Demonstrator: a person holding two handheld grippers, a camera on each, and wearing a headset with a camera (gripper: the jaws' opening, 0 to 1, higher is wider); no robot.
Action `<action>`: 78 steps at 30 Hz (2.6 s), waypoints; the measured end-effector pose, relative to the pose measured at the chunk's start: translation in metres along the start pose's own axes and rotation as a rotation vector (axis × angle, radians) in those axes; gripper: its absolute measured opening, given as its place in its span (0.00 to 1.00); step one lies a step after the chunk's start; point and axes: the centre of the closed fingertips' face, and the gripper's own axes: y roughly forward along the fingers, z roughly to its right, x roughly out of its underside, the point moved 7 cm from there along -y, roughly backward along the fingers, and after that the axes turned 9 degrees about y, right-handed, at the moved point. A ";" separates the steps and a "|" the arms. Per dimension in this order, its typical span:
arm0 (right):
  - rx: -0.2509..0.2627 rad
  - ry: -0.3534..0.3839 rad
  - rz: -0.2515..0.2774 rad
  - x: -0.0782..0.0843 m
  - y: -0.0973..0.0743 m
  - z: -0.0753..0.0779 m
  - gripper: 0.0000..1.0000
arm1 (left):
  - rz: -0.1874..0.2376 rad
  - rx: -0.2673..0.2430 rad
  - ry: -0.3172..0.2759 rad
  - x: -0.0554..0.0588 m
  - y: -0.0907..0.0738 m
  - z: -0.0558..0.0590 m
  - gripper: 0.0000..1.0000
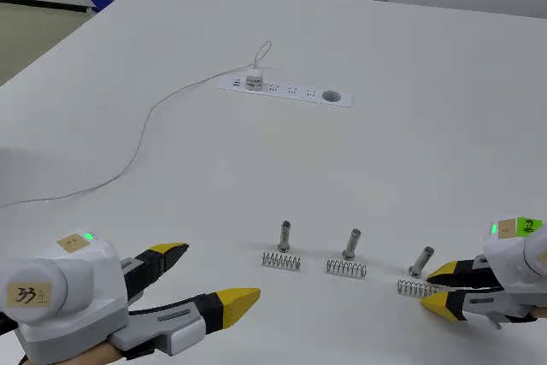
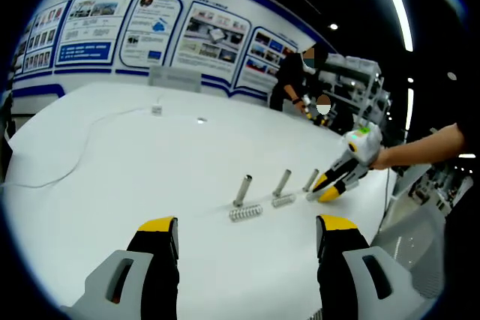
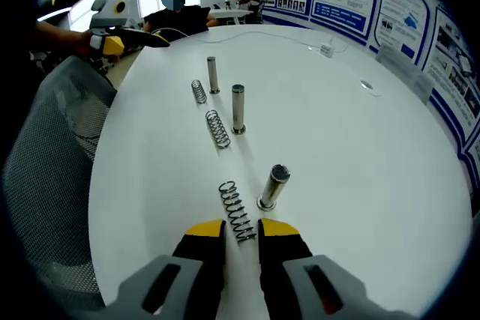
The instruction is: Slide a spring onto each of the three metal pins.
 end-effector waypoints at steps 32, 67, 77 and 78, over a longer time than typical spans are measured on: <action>-0.011 0.032 0.059 0.004 -0.001 -0.012 0.11 | -0.002 0.007 0.110 -0.013 -0.015 0.012 0.71; -0.069 -0.142 0.107 -0.044 -0.055 -0.070 0.11 | -0.025 0.351 0.385 -0.041 0.045 0.096 0.50; -0.134 -0.257 0.114 -0.064 -0.065 -0.088 0.11 | -0.044 0.431 0.409 -0.044 0.050 0.108 0.40; -0.148 -0.275 0.110 -0.066 -0.066 -0.090 0.11 | -0.043 0.437 0.408 -0.045 0.050 0.110 0.40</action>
